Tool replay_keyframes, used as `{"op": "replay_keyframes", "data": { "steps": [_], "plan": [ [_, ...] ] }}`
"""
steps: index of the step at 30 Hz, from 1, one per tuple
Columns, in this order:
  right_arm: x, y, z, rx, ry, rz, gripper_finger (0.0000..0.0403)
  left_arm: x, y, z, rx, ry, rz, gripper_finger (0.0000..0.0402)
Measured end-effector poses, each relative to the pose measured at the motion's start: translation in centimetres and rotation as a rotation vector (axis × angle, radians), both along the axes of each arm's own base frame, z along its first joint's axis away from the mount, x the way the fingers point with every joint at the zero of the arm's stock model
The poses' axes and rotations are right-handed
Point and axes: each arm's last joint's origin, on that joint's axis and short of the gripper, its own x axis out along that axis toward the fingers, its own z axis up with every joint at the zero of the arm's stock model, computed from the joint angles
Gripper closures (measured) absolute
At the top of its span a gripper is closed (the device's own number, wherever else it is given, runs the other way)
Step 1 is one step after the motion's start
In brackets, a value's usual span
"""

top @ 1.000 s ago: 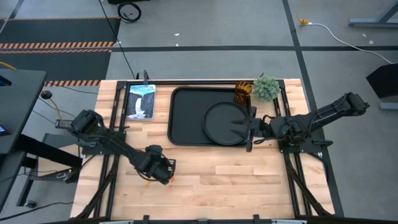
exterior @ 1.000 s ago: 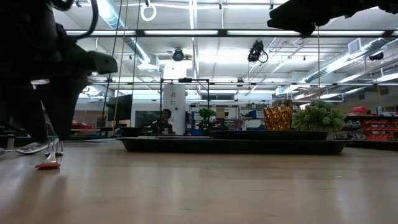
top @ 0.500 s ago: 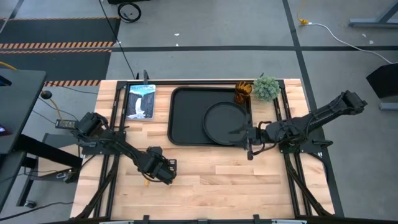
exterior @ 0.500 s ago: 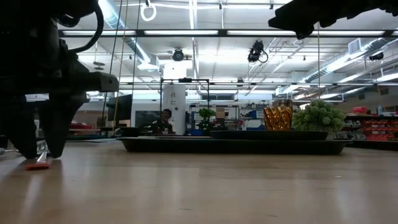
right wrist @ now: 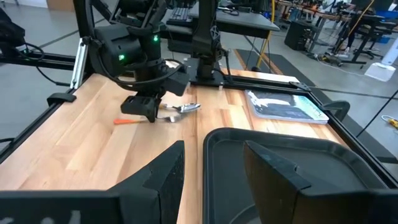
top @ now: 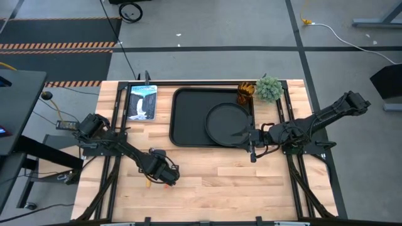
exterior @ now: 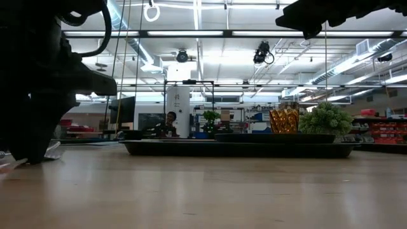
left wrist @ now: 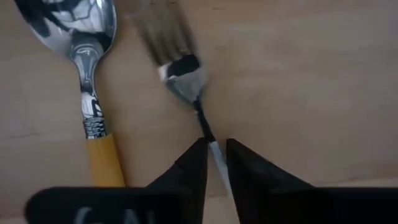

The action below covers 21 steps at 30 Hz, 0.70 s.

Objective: Pick and place plate/cup/fork/spoon on tray
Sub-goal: Put the orange fork on the black tray at the left side of the black plate

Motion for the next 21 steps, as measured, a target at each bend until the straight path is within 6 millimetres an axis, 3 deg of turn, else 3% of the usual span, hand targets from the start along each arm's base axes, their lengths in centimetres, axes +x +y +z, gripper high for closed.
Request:
{"op": "replay_keyframes", "data": {
  "steps": [7,16,21],
  "plan": [
    [0.0,0.0,0.0,0.005,-0.001,-0.001,0.0232,0.0,0.0,0.0,0.001,0.003,-0.044,0.0386],
    [0.0,0.0,0.0,0.006,-0.001,-0.001,0.0232,0.0,0.0,0.3,0.001,-0.013,-0.037,0.038],
    [0.0,0.0,0.0,-0.001,0.0,-0.001,0.0232,1.0,-0.2,2.2,0.02,-0.026,-0.041,0.0383]
  ]
}}
